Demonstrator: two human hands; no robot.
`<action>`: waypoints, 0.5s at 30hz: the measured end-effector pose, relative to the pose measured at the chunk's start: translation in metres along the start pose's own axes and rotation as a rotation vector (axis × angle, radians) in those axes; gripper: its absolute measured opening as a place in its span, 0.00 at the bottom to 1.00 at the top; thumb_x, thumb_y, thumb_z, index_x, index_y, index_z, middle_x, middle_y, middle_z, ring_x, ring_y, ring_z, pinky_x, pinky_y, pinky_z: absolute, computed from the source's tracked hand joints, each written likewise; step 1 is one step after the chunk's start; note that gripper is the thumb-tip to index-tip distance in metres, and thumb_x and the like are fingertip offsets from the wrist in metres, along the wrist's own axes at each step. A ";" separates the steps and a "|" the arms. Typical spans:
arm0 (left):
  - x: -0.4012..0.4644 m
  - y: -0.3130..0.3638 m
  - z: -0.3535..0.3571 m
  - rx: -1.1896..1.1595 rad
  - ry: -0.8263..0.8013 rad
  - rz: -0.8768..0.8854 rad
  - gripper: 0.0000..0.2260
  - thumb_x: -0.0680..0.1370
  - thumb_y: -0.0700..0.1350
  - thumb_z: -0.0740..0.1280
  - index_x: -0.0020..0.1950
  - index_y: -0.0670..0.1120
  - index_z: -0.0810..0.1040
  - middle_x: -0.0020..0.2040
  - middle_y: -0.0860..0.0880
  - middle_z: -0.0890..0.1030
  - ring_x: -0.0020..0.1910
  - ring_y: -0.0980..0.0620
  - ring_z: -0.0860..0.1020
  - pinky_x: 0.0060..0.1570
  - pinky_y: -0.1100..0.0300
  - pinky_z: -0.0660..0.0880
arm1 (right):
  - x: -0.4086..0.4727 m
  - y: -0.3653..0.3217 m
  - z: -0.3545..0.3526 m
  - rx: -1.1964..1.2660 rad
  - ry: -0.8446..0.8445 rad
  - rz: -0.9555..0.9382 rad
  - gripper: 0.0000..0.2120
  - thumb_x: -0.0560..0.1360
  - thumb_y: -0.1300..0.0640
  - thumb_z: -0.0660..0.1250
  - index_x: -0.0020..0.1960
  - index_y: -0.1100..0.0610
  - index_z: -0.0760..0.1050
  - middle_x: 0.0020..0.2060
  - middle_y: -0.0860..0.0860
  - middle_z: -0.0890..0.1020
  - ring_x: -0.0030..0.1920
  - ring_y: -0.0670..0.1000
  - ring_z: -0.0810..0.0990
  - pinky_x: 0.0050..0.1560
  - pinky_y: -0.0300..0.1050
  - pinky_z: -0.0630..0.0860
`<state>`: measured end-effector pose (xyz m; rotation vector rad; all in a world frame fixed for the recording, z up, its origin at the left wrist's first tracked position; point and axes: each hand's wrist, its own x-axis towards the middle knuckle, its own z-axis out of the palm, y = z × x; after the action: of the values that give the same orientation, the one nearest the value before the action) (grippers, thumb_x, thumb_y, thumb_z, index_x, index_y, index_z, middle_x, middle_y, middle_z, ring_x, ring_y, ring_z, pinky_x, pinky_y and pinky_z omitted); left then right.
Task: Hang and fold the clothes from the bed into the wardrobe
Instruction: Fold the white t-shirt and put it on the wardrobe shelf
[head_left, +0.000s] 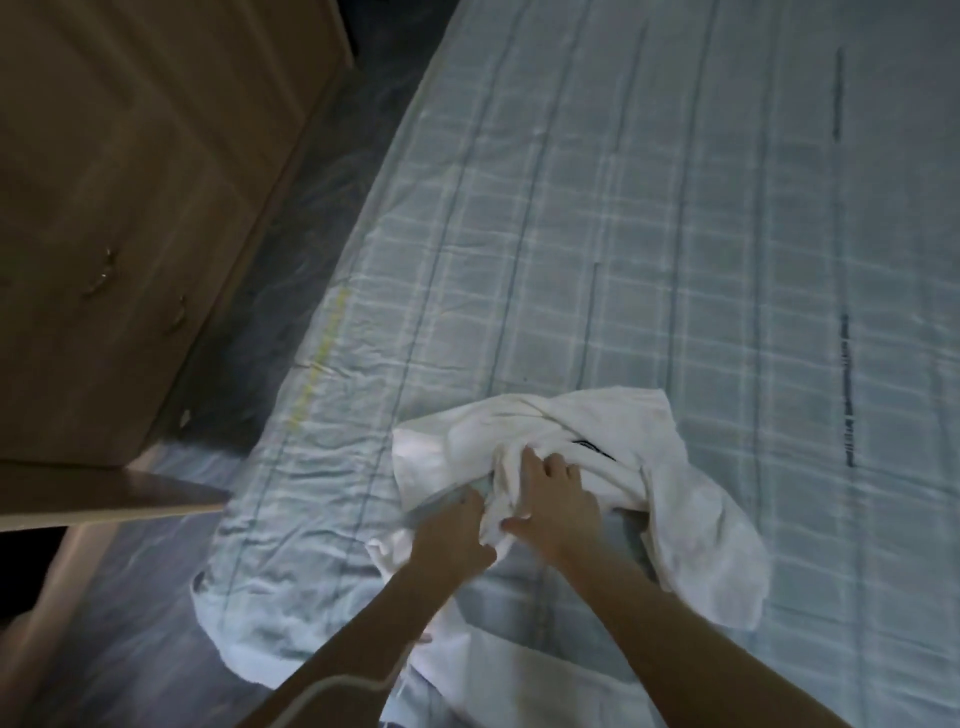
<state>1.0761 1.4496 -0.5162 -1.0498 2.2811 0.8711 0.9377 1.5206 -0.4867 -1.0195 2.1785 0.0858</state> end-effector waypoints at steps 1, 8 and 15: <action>-0.001 0.003 -0.001 0.030 -0.045 0.008 0.18 0.74 0.53 0.68 0.61 0.48 0.73 0.56 0.49 0.79 0.55 0.48 0.78 0.52 0.58 0.73 | 0.003 0.003 -0.001 -0.060 0.000 0.001 0.35 0.71 0.42 0.69 0.72 0.50 0.59 0.65 0.53 0.66 0.65 0.57 0.66 0.57 0.54 0.71; -0.029 0.019 -0.035 0.246 -0.011 0.111 0.08 0.76 0.52 0.65 0.51 0.50 0.76 0.56 0.49 0.76 0.58 0.47 0.74 0.52 0.56 0.67 | -0.028 0.074 -0.059 0.004 0.082 -0.193 0.13 0.74 0.51 0.63 0.57 0.53 0.74 0.53 0.51 0.75 0.55 0.53 0.76 0.49 0.46 0.72; -0.049 0.087 -0.110 0.027 0.043 0.216 0.13 0.70 0.38 0.63 0.36 0.53 0.62 0.38 0.55 0.70 0.43 0.47 0.73 0.41 0.55 0.69 | -0.090 0.184 -0.172 0.018 0.363 -0.122 0.10 0.69 0.69 0.60 0.42 0.58 0.77 0.38 0.51 0.74 0.44 0.58 0.78 0.40 0.44 0.69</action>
<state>1.0196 1.4386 -0.3794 -0.8283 2.4687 0.9064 0.7492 1.6457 -0.3446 -1.2324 2.4251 -0.1890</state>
